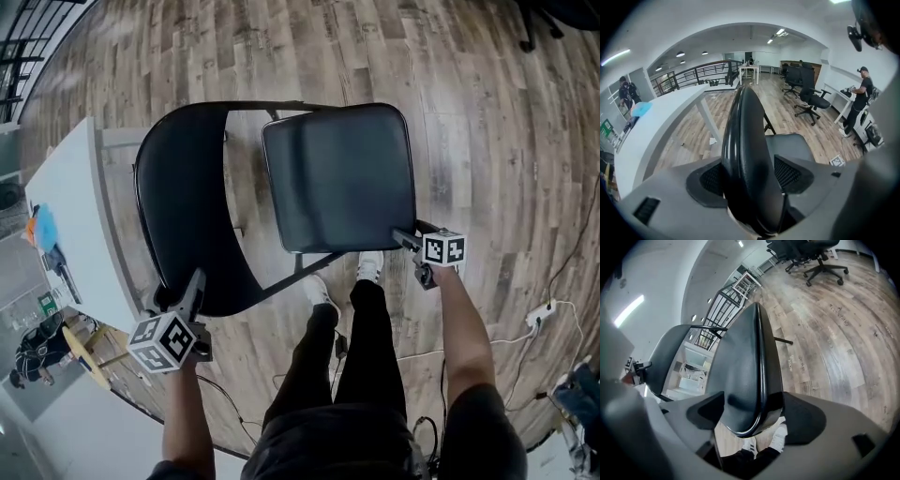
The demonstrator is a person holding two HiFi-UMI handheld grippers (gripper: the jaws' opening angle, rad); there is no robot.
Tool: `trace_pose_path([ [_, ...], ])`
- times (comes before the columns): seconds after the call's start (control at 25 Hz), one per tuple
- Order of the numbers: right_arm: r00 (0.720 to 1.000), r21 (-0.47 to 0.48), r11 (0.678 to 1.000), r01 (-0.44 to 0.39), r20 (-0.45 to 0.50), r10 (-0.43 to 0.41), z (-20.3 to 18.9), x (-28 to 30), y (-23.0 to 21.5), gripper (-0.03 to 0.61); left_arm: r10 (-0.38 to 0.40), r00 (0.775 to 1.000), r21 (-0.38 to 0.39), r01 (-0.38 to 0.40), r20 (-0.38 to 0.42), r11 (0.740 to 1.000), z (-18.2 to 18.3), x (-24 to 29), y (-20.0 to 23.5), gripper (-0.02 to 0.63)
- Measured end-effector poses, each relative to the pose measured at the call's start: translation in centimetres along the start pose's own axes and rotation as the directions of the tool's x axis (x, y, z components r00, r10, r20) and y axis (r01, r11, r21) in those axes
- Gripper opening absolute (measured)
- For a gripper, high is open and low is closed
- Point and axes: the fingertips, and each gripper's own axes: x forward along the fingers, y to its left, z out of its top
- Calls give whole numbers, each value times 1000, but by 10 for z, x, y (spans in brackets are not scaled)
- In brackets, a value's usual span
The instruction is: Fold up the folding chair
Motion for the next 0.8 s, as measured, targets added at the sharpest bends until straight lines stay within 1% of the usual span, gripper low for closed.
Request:
trace_pose_path([
  [0.08, 999, 16, 999, -45, -23, 46, -4, 10, -3, 367, -16, 1000, 2, 16, -10, 1000, -3, 7, 0, 306],
  [0.16, 993, 38, 994, -107, -38, 109, -5, 19, -3, 367, -32, 999, 6, 32, -17, 999, -4, 14, 1, 305],
  [0.28, 973, 96, 971, -218, -59, 224, -10, 29, 3, 367, -62, 998, -1, 62, -27, 998, -9, 25, 1, 305],
  [0.36, 960, 123, 956, -267, -52, 275, -10, 34, 8, 367, -76, 997, -10, 75, -27, 997, -11, 30, 2, 304],
  [0.52, 956, 147, 947, -287, -16, 292, -6, 37, 9, 367, -85, 996, -8, 85, -15, 996, -10, 34, 1, 295],
  [0.68, 952, 186, 940, -287, -57, 302, -9, 31, 13, 365, -130, 991, -51, 128, -22, 990, -10, 30, -2, 252],
  [0.8, 946, 174, 936, -307, -53, 320, -5, 25, 31, 358, -131, 991, -53, 130, -15, 990, -7, 20, 7, 247],
])
